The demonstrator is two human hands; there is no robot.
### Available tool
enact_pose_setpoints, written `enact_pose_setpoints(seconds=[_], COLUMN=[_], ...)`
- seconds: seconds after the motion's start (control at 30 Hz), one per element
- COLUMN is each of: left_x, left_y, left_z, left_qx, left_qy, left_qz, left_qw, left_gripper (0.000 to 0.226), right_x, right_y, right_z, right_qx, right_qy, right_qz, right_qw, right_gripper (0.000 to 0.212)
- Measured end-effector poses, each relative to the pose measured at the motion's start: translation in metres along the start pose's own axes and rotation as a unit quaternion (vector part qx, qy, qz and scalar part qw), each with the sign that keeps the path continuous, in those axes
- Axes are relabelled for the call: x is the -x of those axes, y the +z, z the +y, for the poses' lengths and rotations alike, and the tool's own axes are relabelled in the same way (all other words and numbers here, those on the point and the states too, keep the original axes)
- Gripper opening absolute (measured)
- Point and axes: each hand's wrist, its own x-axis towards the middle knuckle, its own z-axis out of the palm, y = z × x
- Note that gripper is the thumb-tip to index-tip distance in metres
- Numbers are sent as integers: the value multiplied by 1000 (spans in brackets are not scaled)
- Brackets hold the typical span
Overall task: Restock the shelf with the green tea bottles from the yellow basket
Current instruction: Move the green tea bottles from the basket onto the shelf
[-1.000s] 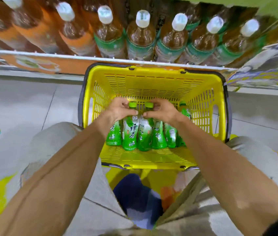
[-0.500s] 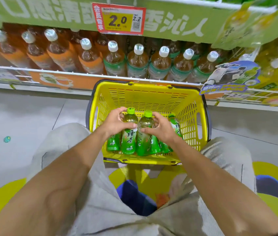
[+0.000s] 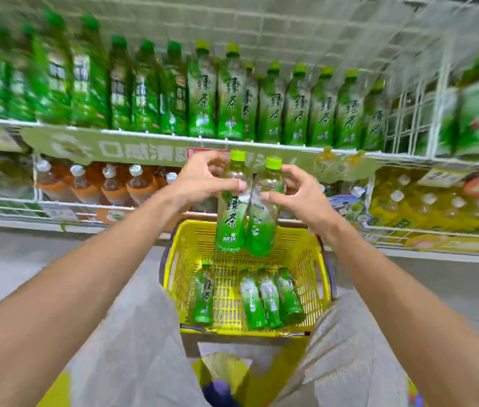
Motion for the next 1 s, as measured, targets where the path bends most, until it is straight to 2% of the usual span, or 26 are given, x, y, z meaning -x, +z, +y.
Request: enact_pose_setpoints(seconds=[0.3,0.4,0.5,0.6,0.73,0.83,0.9,0.93,0.97,1.0], left_x=[-40,-56,-72,-83,-93,-100,-104,-107,-112,-114], left_y=[-26,-26,-21,-17,-23,-24,-22,-20,-19,-19], left_z=[151,171,171,164,170,178,178,179,178,178], left_qx=[-34,-40,-63,-68,-119,-137,-142,-148,-147,-142], left_qy=[147,159,151,125,97,85,85,86,93,104], left_qz=[78,97,105,107,64,56,59,56,54,52], left_qw=[985,982,981,984,986,985,984,984,983,983], left_gripper=[71,75,67,76,89,74,79,87,85,72], right_x=[-35,-50,-63,-73,-86,-90,-93,-95,-98,-101], right_y=[-92,-97,-93,-85,-90,-107,-117,-119,-121,-120], right_z=[-130,-145,-146,-143,-144,-149,-150,-149,-148,-147], right_qx=[41,49,84,100,132,138,146,148,146,143], right_qy=[-127,-133,-113,-83,-47,-27,-26,-28,-27,-27], right_qz=[125,178,204,217,201,137,97,91,94,102], right_qw=[983,974,969,968,970,981,984,984,985,984], right_gripper=[73,73,80,88,96,90,86,86,87,88])
